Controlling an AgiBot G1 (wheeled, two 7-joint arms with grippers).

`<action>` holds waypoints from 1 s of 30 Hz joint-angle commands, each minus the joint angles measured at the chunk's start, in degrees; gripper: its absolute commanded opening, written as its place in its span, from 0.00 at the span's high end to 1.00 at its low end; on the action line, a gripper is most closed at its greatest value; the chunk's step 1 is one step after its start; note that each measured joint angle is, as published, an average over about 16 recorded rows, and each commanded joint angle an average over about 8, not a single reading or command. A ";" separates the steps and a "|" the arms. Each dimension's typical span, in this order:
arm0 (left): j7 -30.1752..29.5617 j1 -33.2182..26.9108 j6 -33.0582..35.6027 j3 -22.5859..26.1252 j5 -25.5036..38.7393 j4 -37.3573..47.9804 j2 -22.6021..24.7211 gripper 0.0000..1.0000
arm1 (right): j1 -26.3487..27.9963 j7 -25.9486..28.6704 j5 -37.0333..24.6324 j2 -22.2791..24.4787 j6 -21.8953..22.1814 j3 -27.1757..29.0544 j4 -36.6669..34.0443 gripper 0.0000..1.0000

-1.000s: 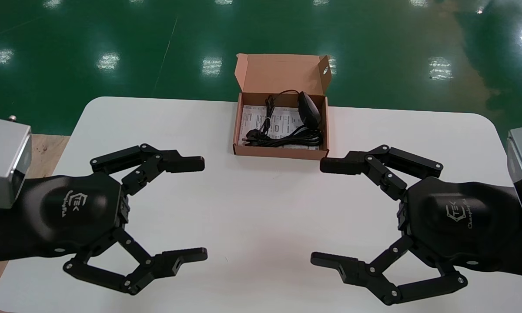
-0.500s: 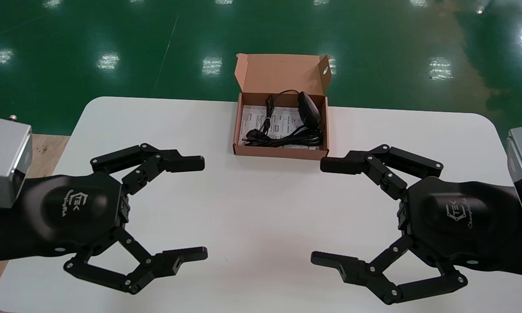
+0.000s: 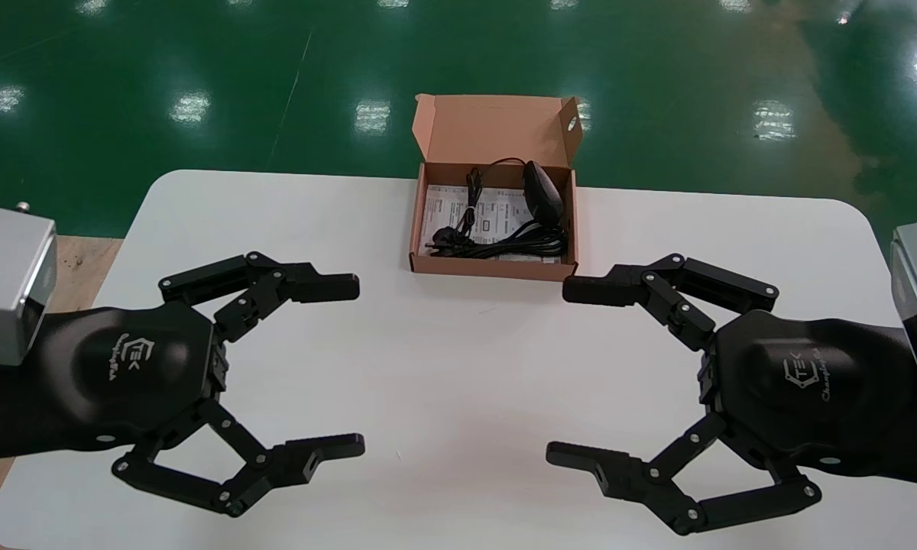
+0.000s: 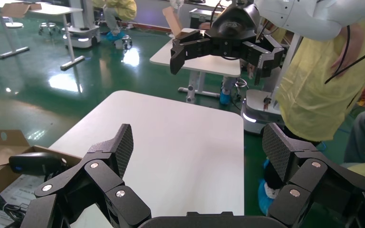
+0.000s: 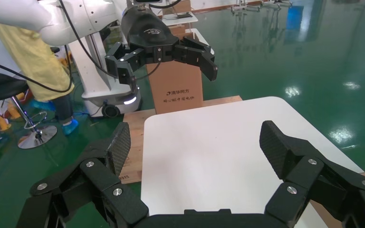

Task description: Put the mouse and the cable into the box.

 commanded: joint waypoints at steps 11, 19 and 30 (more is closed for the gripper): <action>0.00 0.00 0.00 0.00 0.00 0.00 0.00 0.00 | 0.00 0.00 0.00 0.00 0.00 0.00 0.00 0.00; 0.00 0.00 0.00 0.00 0.00 0.00 0.00 0.00 | 0.00 0.00 0.00 0.00 0.00 0.00 0.00 0.00; 0.00 0.00 0.00 0.00 0.00 0.00 0.00 0.00 | 0.00 0.00 0.00 0.00 0.00 0.00 0.00 0.00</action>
